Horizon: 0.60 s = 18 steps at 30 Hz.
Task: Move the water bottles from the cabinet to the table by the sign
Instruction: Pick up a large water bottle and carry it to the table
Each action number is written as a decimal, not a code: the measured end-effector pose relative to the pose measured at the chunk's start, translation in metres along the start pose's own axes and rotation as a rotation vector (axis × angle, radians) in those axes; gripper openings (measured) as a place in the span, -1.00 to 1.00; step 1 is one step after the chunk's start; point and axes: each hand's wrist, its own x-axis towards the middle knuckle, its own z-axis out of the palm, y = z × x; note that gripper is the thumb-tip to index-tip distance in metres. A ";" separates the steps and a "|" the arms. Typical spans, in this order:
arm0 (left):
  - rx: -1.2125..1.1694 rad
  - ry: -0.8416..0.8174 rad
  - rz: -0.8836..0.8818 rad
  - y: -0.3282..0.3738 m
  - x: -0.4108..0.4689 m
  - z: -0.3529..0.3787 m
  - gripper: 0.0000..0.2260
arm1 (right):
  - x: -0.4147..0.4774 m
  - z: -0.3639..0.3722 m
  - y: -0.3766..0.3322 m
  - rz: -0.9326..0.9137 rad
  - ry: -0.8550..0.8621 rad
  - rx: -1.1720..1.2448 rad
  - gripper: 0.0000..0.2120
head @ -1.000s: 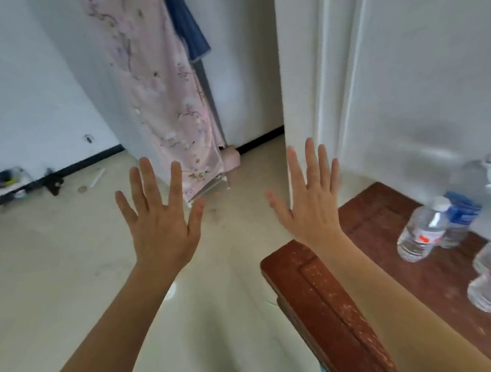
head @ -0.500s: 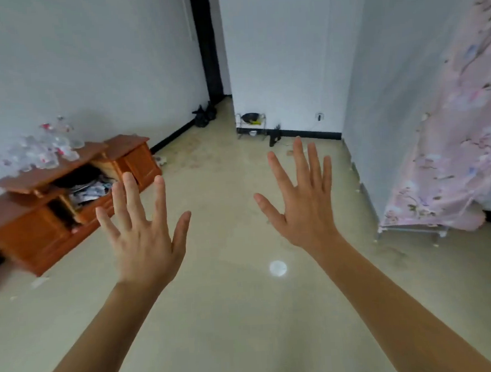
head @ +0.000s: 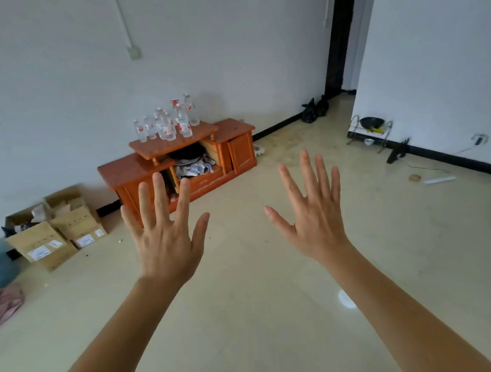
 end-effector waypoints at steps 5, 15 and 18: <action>0.085 0.024 -0.092 0.013 0.083 0.050 -0.37 | 0.088 0.081 0.050 -0.069 -0.029 0.068 -0.22; 0.163 0.057 -0.210 -0.005 0.212 0.112 -0.33 | 0.230 0.202 0.069 -0.185 -0.098 0.252 -0.25; 0.176 0.058 -0.247 -0.030 0.242 0.150 -0.32 | 0.258 0.256 0.062 -0.195 -0.130 0.285 -0.26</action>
